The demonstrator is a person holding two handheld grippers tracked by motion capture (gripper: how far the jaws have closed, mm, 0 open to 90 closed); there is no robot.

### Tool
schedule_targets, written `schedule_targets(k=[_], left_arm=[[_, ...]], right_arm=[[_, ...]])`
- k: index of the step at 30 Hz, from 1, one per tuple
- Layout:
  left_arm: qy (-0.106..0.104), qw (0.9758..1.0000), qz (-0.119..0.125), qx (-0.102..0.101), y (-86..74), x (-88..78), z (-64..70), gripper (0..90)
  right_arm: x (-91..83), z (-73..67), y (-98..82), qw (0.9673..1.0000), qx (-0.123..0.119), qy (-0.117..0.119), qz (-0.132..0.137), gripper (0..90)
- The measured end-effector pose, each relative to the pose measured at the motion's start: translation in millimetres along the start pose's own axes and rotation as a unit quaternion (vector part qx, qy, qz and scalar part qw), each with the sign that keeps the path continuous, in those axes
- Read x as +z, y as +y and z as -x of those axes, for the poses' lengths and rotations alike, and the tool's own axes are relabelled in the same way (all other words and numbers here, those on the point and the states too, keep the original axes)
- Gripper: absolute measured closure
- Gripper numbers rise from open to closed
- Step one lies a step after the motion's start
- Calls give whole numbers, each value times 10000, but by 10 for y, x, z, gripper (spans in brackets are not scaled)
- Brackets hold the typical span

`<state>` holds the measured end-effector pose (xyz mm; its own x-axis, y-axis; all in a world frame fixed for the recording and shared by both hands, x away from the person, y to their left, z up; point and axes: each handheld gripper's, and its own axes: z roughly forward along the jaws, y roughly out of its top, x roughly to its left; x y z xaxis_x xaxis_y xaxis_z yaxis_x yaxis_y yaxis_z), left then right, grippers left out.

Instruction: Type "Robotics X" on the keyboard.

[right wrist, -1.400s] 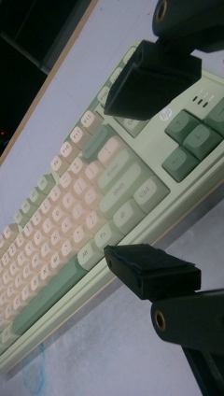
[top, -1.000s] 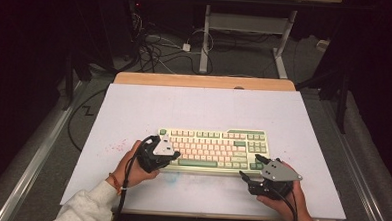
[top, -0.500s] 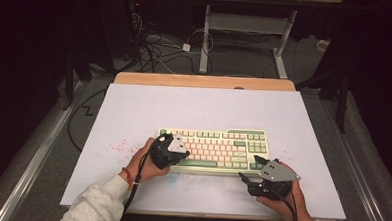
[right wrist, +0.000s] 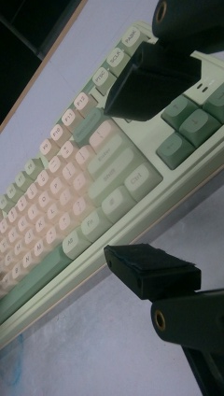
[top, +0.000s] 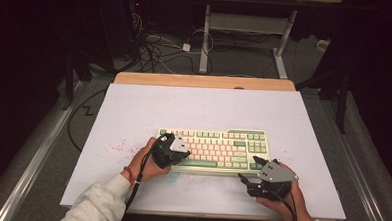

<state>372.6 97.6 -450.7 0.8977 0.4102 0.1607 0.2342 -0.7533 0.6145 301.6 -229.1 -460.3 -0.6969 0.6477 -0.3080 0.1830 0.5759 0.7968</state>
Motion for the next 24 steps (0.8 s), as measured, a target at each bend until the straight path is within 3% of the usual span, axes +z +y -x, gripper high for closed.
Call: schedule_targets(k=[4, 8, 24], left_arm=[[-63, 9999, -103, -1, -14, 30, -9, 876], [-8, 10000, -53, 8, -21, 34, -1, 876], [346, 9986, 394, -26, -89, -218, -16, 795]], right_arm=[[5, -15, 5, 10000, -27, 20, -18, 278], [4, -14, 1, 10000, -27, 37, -40, 277], [-6, -3, 4, 10000, 24, 52, 0, 277]])
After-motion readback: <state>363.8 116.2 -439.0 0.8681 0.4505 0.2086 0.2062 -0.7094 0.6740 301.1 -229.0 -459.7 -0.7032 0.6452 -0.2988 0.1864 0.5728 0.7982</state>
